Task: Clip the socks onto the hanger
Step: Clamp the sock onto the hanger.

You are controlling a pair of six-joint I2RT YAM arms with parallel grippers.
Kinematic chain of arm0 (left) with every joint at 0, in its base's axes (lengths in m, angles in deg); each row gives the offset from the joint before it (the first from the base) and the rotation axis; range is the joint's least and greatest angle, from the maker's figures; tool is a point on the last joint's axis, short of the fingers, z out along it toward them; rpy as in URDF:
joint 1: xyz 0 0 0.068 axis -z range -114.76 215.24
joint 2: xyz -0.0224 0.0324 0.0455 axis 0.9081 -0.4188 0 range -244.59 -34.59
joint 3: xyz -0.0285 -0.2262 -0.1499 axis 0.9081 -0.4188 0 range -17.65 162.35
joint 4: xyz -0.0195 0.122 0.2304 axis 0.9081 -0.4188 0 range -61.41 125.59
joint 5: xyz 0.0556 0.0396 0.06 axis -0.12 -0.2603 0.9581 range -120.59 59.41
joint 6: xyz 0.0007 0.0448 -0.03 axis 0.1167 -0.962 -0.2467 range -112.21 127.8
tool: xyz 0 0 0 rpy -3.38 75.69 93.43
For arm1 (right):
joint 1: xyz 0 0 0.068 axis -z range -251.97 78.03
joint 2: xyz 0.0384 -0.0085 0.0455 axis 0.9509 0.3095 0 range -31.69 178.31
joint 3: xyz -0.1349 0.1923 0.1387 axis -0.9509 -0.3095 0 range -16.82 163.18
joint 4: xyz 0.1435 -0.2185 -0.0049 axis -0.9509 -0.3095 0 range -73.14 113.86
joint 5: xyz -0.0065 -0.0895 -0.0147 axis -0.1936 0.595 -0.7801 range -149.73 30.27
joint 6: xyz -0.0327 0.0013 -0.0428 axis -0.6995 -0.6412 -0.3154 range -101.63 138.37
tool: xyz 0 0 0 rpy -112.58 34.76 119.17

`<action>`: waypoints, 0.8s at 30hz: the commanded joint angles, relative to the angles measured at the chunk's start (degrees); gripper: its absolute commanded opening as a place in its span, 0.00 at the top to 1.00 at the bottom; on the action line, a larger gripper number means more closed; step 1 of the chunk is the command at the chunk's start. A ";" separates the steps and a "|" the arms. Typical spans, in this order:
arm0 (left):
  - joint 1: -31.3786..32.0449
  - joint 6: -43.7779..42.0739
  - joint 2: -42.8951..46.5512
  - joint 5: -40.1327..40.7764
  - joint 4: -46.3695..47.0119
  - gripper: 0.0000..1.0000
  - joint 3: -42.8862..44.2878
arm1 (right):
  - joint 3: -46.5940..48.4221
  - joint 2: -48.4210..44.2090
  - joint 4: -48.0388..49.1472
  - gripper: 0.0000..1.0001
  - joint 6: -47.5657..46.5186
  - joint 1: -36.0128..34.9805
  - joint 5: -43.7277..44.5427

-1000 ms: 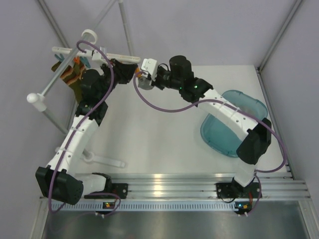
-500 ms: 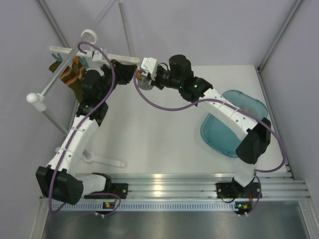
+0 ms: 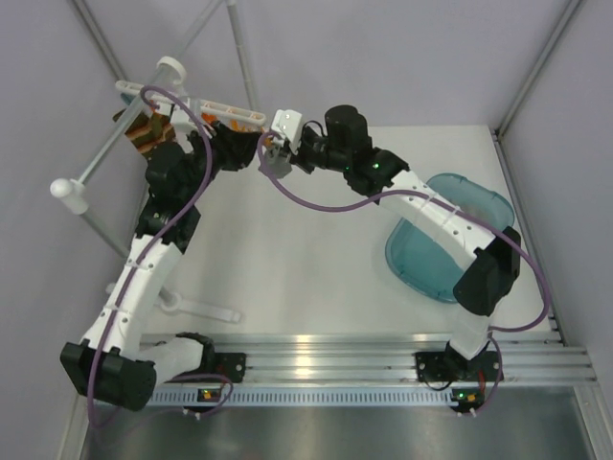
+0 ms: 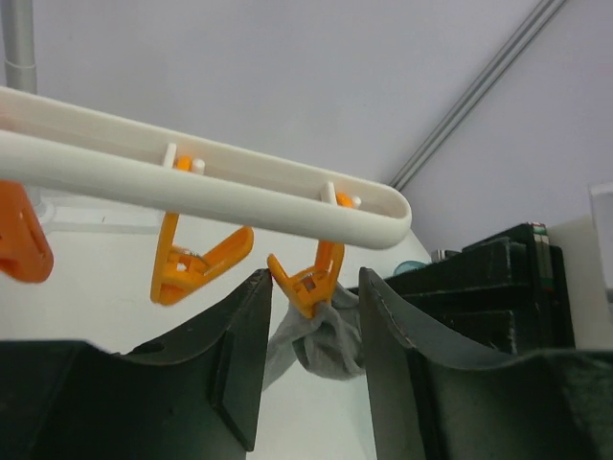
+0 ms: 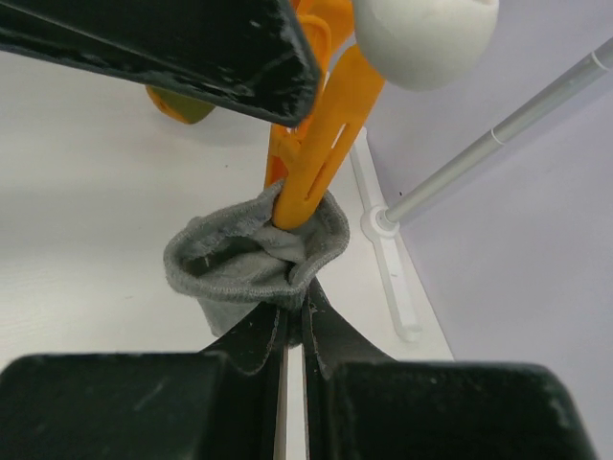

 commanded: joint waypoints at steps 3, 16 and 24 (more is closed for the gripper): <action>0.30 -0.10 7.69 1.96 -7.71 0.52 -0.06 | 3.39 -0.68 2.13 1.00 2.13 -0.03 -0.70; -0.57 -6.59 11.14 10.68 -16.59 0.45 1.86 | 2.43 -1.73 1.87 1.00 3.36 0.94 -1.66; -1.71 -18.80 7.08 0.06 -7.12 0.47 0.30 | 1.99 -2.26 2.48 1.00 4.32 1.73 -3.33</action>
